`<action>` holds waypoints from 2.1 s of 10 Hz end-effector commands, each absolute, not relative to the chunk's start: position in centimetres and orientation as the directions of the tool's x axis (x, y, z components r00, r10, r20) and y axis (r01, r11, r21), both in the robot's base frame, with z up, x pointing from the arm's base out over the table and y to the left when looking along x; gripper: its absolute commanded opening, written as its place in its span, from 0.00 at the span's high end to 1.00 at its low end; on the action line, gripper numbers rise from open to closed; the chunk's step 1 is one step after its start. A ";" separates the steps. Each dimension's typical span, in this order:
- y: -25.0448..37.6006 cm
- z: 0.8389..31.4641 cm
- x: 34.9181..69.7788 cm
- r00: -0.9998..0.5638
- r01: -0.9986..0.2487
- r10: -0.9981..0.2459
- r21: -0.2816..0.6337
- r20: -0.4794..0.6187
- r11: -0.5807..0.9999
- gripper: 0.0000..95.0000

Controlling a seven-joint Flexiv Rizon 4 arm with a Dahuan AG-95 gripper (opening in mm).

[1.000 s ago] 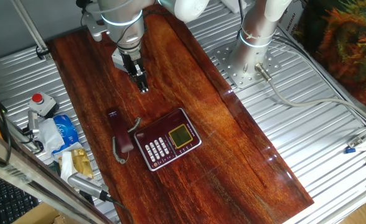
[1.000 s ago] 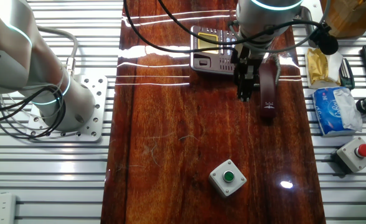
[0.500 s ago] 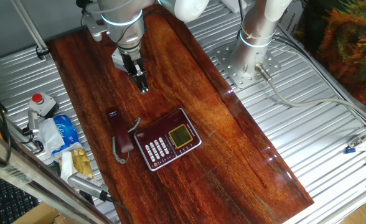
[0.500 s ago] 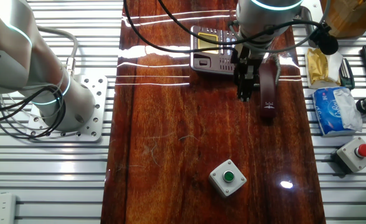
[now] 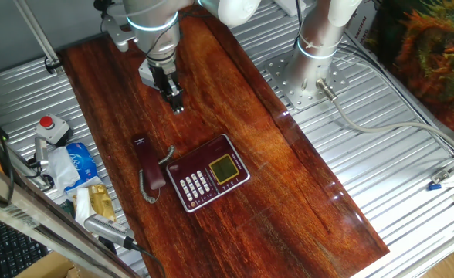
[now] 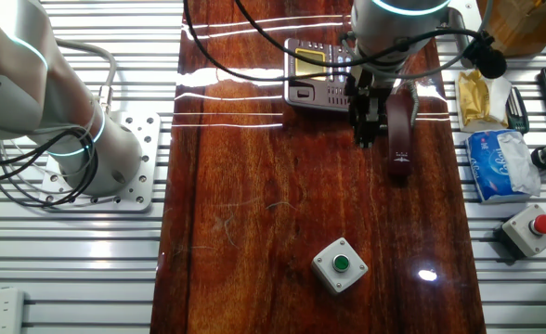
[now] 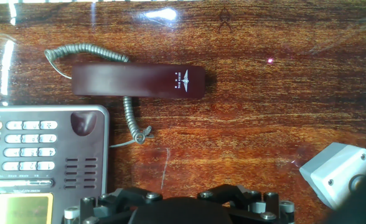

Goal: Place the handset of the telephone on the corresponding phone cradle

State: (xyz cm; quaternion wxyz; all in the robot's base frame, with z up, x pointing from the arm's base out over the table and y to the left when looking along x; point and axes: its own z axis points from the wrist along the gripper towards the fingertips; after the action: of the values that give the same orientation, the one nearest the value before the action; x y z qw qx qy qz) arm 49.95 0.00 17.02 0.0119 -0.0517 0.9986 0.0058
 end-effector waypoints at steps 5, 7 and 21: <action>0.0 17.0 50.0 -0.906 -0.411 -0.398 0.070 -0.147 0.909 1.00; 0.0 17.0 50.0 -0.852 -0.513 -0.502 0.045 -0.149 0.857 1.00; 0.0 17.1 50.0 -0.934 -0.348 -0.354 -0.105 -0.044 0.931 1.00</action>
State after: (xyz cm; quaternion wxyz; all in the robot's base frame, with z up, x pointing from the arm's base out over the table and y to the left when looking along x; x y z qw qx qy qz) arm 50.03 0.00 17.02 0.0307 -0.1730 0.9832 -0.0487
